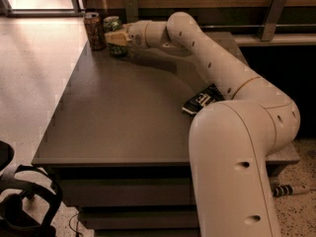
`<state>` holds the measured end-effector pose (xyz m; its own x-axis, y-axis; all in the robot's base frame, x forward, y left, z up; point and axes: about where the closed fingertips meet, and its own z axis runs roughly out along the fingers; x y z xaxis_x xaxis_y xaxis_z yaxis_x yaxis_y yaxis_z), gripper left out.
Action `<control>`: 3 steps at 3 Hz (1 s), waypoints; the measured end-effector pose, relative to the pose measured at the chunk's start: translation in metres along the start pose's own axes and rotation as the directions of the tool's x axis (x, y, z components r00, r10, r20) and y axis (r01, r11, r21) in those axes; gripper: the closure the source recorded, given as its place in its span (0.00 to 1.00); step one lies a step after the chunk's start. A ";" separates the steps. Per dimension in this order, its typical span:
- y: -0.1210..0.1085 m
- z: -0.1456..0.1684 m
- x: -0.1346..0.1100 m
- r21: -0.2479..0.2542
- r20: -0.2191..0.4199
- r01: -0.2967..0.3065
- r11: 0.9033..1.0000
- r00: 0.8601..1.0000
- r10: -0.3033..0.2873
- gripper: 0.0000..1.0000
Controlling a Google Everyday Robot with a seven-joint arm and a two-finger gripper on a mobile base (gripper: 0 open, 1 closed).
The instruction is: Move green can near orange can
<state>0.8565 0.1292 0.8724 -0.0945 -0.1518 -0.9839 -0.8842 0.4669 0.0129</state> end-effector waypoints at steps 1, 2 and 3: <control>-0.004 0.002 0.006 0.011 0.006 -0.020 1.000 1.000 0.020 1.00; -0.004 0.002 0.004 0.011 0.006 -0.020 1.000 1.000 0.020 0.87; -0.004 0.002 0.003 0.011 0.006 -0.020 1.000 1.000 0.020 0.62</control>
Offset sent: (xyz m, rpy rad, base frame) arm 0.0041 -0.0007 -0.0063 0.0132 0.0127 -0.0146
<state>0.8605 0.1286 0.8687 -0.1092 -0.1373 -0.9845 -0.8771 0.4794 0.0304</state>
